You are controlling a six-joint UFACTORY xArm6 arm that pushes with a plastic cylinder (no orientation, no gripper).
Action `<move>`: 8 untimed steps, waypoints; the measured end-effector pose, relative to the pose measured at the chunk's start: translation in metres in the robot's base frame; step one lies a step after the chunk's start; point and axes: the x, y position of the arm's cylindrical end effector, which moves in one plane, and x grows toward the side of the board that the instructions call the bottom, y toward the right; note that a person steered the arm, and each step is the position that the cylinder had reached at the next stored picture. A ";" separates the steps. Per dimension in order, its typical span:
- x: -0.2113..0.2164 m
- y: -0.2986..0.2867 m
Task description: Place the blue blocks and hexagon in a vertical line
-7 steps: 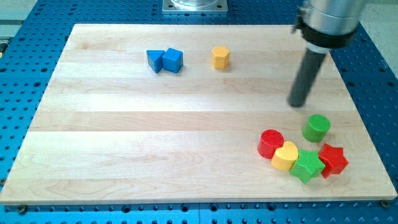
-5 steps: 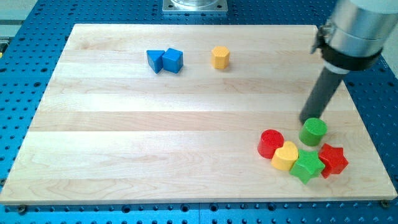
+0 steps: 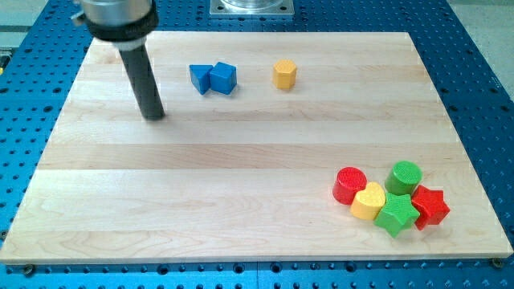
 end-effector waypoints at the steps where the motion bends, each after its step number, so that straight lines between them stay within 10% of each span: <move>1: -0.028 0.021; 3: -0.077 0.053; 5: 0.021 0.150; 8: -0.051 0.107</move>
